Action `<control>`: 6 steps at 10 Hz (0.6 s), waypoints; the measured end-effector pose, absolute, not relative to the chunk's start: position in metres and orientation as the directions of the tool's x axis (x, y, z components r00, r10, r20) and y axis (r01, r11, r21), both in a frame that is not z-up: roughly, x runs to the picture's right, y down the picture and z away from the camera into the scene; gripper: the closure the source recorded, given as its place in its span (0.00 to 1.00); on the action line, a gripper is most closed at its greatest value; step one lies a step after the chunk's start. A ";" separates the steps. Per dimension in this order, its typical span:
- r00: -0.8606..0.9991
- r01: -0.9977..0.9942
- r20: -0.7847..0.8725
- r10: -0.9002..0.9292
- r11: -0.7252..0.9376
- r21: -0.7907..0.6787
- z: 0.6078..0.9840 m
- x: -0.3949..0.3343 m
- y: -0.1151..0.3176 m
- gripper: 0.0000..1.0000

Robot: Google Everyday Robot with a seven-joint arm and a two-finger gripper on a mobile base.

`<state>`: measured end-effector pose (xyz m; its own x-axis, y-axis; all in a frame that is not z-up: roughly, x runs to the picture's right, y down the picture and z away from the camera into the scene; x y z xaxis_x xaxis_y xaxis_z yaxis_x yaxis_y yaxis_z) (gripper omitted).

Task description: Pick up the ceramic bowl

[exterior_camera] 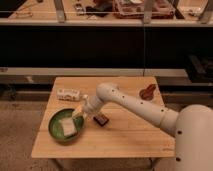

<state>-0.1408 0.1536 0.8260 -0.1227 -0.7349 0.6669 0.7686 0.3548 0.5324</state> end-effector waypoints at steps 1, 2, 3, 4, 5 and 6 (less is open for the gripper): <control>-0.125 0.777 0.669 -0.732 0.347 0.525 0.828 -0.138 0.157 0.42; -0.134 0.793 0.675 -0.725 0.329 0.512 0.831 -0.135 0.163 0.42; -0.139 0.802 0.681 -0.719 0.322 0.504 0.833 -0.134 0.168 0.42; -0.140 0.808 0.690 -0.710 0.321 0.494 0.836 -0.133 0.174 0.42; -0.136 0.813 0.698 -0.703 0.323 0.484 0.839 -0.132 0.178 0.42; -0.132 0.815 0.702 -0.700 0.326 0.479 0.840 -0.131 0.179 0.42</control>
